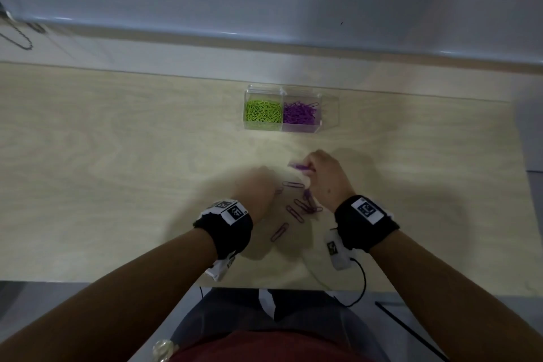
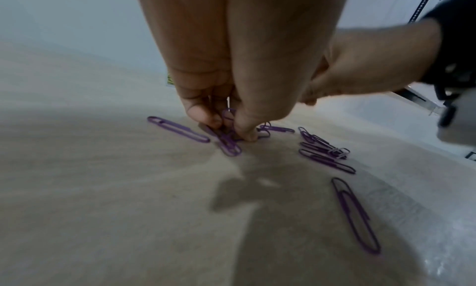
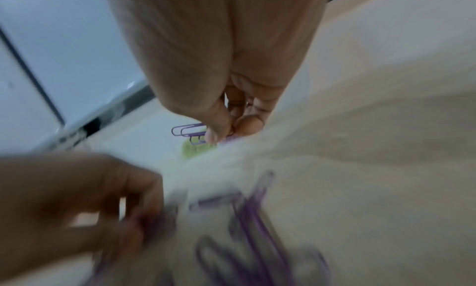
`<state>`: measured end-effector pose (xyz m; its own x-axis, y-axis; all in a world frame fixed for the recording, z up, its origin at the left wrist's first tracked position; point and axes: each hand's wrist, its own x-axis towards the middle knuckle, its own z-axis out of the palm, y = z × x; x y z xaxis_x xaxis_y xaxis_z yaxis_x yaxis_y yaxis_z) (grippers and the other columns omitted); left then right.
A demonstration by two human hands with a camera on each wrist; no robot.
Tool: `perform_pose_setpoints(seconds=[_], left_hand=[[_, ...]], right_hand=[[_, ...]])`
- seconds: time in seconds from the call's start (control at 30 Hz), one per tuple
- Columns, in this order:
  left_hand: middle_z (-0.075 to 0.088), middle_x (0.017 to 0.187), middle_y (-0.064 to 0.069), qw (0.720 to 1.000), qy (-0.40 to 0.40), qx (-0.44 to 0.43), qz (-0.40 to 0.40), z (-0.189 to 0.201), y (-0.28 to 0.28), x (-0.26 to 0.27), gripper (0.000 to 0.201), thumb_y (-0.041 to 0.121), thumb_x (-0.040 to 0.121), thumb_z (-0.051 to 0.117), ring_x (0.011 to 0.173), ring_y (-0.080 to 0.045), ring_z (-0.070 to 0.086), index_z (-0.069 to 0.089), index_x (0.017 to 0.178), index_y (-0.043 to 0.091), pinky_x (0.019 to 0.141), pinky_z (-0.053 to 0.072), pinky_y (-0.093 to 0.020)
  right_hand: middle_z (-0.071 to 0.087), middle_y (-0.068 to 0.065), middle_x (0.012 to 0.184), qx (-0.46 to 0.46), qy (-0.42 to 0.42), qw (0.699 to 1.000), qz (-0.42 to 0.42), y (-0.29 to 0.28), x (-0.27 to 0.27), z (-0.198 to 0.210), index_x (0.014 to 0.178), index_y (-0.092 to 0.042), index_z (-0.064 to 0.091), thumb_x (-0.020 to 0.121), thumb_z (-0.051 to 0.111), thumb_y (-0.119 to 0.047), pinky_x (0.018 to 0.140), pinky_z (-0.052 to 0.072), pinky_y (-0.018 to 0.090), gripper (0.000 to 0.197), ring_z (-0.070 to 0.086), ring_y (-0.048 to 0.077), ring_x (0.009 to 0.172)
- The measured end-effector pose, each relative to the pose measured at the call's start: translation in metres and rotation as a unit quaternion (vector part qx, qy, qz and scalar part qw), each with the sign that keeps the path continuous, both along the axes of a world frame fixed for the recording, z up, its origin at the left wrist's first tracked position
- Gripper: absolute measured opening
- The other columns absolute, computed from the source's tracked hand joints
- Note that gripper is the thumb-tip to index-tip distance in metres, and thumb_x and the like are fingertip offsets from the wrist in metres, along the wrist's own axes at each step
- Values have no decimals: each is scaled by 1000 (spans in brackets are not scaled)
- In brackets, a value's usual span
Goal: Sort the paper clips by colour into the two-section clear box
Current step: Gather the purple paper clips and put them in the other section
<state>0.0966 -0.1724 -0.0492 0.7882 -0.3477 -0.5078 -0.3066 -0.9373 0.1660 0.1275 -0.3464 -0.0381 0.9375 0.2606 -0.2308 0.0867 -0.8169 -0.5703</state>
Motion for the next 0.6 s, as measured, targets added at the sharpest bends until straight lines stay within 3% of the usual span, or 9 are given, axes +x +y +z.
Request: perform_pose_setpoints(seconds=[0.07, 0.17, 0.23, 0.33, 0.4, 0.5, 0.6], left_hand=[[34, 134, -25, 1000, 10, -5, -8, 1, 2, 2, 47, 0, 86, 46, 121, -39, 35, 29, 130, -6, 97, 40, -45], [38, 131, -23, 999, 41, -28, -11, 5, 8, 8, 43, 1, 89, 41, 119, -36, 38, 30, 129, -5, 97, 39, -42], [43, 127, -23, 997, 48, -62, -6, 11, 10, 15, 37, 6, 90, 42, 115, -36, 42, 35, 126, -3, 97, 37, -41], [52, 116, -24, 990, 15, -143, 8, 32, 7, 35, 31, 9, 88, 50, 105, -37, 51, 44, 116, -3, 87, 36, -36], [55, 111, -23, 980, -41, -191, 33, 49, -1, 60, 23, 8, 88, 50, 99, -37, 54, 48, 109, -2, 79, 36, -34], [54, 113, -23, 971, -102, -203, 81, 66, -20, 108, 22, 9, 91, 49, 100, -37, 53, 48, 110, -3, 79, 39, -37], [51, 117, -24, 979, -81, -165, 85, 66, -40, 145, 26, 12, 93, 50, 106, -38, 51, 45, 113, -3, 84, 39, -41]], right_hand=[[58, 15, 85, 34, -58, 997, -48, -2, 21, 20, 79, -4, 57, 84, 58, 1, 65, 42, 33, 6, 54, 28, 77], [57, 14, 93, 3, -120, 991, -57, 0, 66, 37, 86, -2, 58, 87, 56, -2, 69, 38, 29, 2, 50, 22, 80], [56, 14, 100, -31, -119, 992, -39, 4, 93, 37, 92, -2, 59, 88, 57, -5, 75, 39, 30, 5, 51, 25, 88], [55, 15, 108, -86, -67, 994, 1, 6, 113, 27, 101, -4, 61, 86, 62, -10, 87, 43, 38, 16, 52, 31, 101], [55, 16, 105, -59, -75, 995, -13, -1, 109, 20, 99, -3, 63, 84, 60, -5, 85, 46, 39, 16, 55, 32, 96], [58, 17, 92, 28, -116, 992, -42, -20, 76, 14, 91, -2, 65, 80, 50, 3, 70, 46, 32, 19, 58, 33, 81], [60, 15, 101, 26, -56, 996, 57, -41, 28, 6, 97, -4, 67, 75, 46, 5, 75, 48, 35, 32, 56, 35, 90]])
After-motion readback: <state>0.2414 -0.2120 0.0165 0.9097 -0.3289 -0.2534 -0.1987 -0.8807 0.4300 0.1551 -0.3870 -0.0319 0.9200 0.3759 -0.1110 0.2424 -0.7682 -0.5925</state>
